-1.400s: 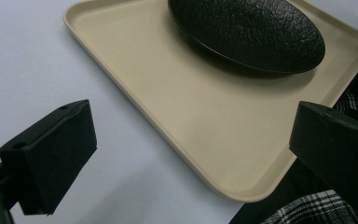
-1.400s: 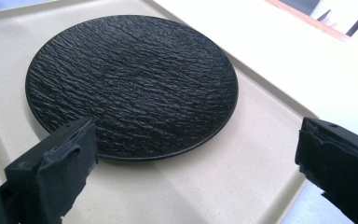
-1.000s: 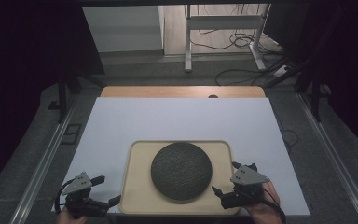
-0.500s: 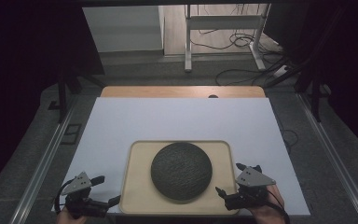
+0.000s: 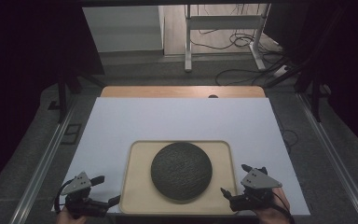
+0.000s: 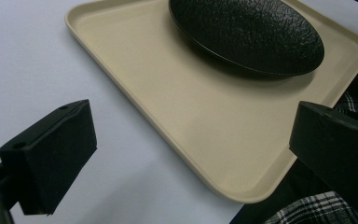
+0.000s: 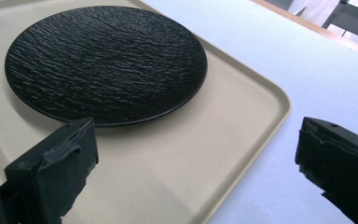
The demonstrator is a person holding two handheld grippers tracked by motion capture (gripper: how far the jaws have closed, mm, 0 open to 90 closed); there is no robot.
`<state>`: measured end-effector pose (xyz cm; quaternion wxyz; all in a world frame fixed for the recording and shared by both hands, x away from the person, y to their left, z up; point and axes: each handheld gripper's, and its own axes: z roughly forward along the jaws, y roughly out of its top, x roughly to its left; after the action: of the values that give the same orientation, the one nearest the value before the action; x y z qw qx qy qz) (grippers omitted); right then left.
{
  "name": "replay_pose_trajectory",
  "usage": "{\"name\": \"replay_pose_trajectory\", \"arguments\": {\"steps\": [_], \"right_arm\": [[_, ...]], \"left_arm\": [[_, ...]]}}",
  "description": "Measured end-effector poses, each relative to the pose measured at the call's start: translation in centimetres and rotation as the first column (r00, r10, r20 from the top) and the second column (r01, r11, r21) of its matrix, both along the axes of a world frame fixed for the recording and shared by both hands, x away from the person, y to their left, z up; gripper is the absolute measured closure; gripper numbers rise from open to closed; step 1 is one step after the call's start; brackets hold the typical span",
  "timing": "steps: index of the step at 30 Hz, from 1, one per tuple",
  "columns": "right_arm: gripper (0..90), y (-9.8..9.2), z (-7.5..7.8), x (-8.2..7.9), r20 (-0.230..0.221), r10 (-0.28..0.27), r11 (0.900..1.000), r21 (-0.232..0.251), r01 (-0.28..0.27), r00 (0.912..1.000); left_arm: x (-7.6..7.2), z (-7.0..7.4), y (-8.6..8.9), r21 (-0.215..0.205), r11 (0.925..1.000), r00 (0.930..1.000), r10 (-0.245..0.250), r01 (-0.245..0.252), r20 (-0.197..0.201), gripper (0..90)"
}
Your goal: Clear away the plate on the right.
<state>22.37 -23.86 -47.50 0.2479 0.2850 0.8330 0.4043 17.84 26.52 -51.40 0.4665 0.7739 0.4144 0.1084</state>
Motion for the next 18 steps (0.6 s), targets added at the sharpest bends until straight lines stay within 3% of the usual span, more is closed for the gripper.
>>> {"name": "replay_pose_trajectory", "arguments": {"steps": [18], "right_arm": [[0.0, -1.6, 0.4, -0.7, 0.017, -0.041, 0.999, 0.011, 0.041, 0.9990]], "left_arm": [[0.0, 0.0, 0.1, -0.007, 1.0000, 1.0000, 0.005, -0.005, 0.002, 0.2]]}}
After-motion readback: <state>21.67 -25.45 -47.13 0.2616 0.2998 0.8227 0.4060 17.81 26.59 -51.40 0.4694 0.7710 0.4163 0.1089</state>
